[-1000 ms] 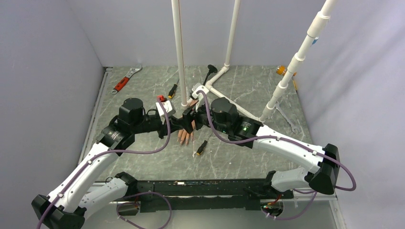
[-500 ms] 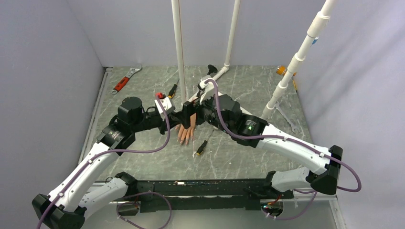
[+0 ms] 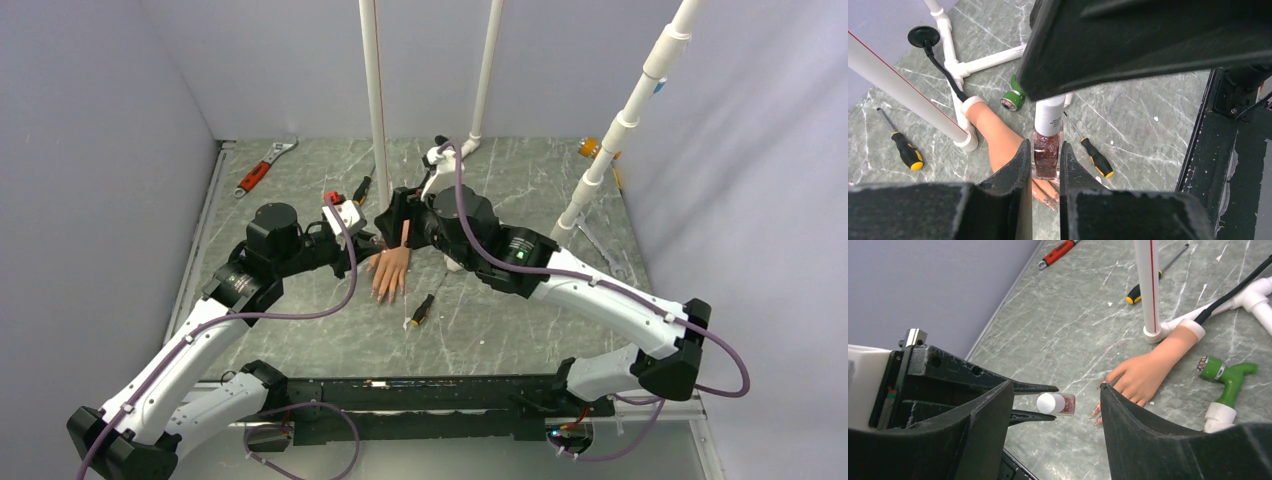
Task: Paint the nails
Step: Unscrew the nail polish bottle.
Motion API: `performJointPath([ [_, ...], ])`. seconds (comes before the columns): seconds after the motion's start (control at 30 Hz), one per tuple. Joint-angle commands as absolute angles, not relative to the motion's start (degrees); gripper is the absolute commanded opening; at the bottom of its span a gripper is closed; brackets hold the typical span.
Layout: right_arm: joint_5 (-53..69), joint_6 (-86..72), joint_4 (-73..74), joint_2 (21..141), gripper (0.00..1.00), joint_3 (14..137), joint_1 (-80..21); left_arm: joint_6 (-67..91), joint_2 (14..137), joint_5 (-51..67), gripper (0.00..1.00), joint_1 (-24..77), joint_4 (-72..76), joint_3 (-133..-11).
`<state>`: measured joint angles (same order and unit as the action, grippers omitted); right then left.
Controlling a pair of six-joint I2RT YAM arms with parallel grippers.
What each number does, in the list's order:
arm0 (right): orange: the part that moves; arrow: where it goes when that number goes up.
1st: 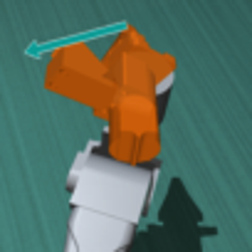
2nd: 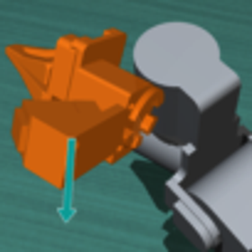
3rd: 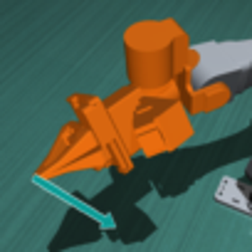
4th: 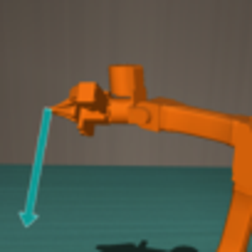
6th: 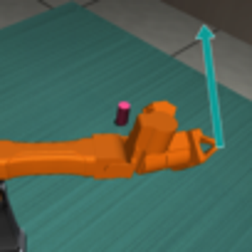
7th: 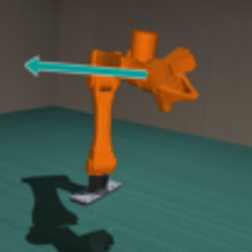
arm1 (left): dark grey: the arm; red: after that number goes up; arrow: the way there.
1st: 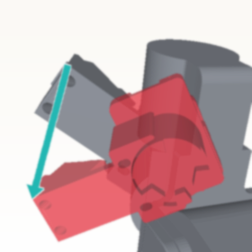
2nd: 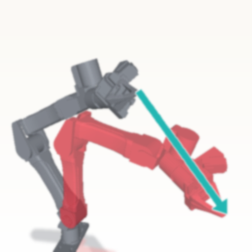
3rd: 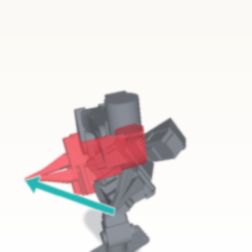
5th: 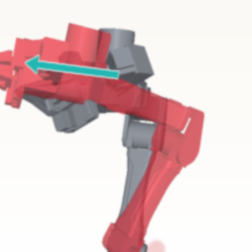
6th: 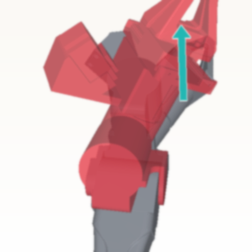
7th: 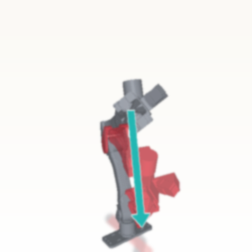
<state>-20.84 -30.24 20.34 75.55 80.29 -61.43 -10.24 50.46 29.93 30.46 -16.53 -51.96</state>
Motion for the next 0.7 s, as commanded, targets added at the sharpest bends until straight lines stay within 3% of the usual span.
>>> performJointPath([
  [0.0,-20.43,-32.52,22.76,78.08,0.64,83.74,-61.58,-9.99,49.66,28.81,0.00,30.65,-13.17,-52.73],
  [0.1,-20.02,-32.66,23.68,79.75,0.63,85.06,-61.61,-10.02,49.59,28.67,0.00,30.60,-13.31,-52.82],
  [0.47,-19.07,-32.53,25.26,82.33,0.42,86.51,-61.61,-10.13,49.49,28.48,0.00,30.59,-13.45,-52.97],
  [0.67,-18.03,-32.17,26.58,83.22,0.19,87.09,-61.70,-10.11,49.50,28.32,0.00,30.65,-13.54,-52.95],
])
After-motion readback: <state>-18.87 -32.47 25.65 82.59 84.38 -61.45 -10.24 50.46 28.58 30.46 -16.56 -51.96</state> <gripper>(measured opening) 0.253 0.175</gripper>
